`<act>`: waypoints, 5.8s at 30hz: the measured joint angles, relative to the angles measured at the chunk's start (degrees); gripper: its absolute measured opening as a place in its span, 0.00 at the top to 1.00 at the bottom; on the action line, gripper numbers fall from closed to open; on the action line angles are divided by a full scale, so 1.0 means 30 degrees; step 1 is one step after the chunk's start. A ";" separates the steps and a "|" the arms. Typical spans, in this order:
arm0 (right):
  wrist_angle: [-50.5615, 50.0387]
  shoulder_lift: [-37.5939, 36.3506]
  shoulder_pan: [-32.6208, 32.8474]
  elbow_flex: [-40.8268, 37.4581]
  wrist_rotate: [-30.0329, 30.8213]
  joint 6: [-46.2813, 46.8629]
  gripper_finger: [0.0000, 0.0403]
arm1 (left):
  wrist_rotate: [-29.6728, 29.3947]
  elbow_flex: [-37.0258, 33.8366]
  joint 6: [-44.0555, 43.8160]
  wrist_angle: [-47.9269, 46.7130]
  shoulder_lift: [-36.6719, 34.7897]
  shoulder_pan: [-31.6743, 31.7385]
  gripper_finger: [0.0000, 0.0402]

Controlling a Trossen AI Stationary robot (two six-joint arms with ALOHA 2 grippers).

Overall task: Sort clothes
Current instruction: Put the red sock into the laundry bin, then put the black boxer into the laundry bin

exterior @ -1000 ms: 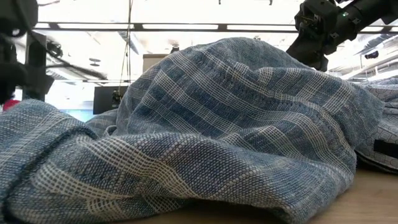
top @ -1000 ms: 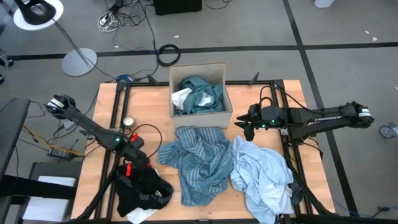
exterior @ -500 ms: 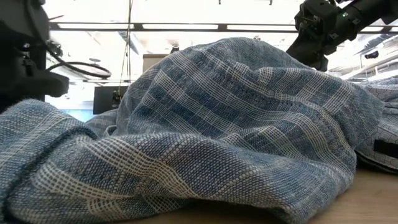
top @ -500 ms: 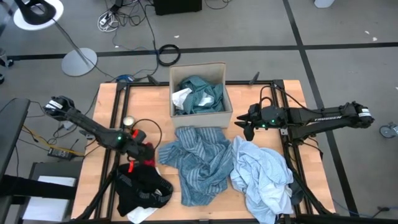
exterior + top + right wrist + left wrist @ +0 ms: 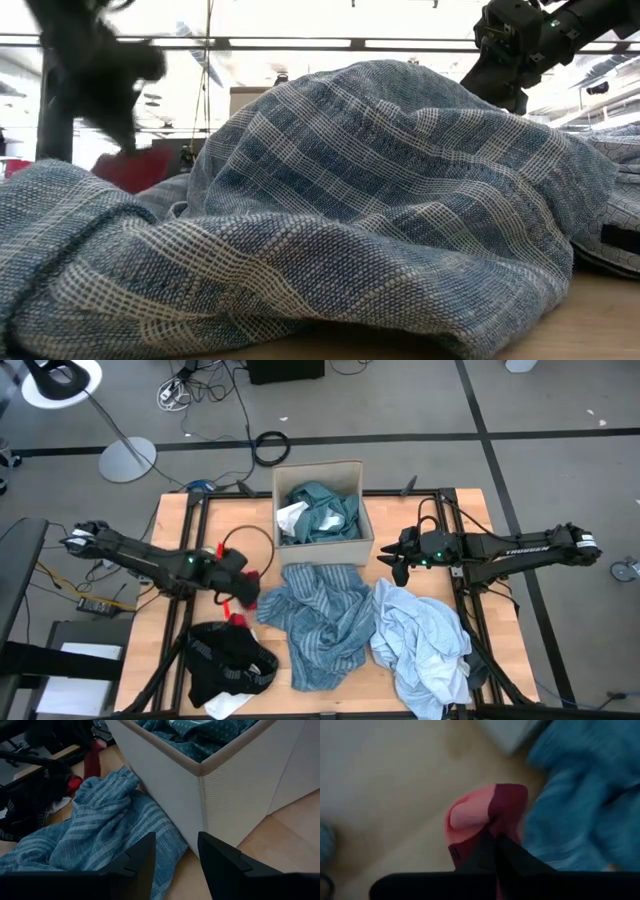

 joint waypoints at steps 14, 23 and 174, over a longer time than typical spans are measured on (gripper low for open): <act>0.0022 0.0000 0.0000 0.0000 0.0007 0.0007 0.63 | -0.4584 1.0293 1.2941 0.2842 0.0015 0.4456 1.00; 0.0022 0.0000 0.0004 0.0000 0.0007 -0.0022 0.63 | -0.1195 1.2058 1.8180 0.7521 0.1195 0.8561 0.99; -0.0131 0.0003 0.0000 0.0000 0.0000 0.0146 0.63 | 0.2181 0.5720 -1.4664 -0.4854 0.5523 -1.1584 1.00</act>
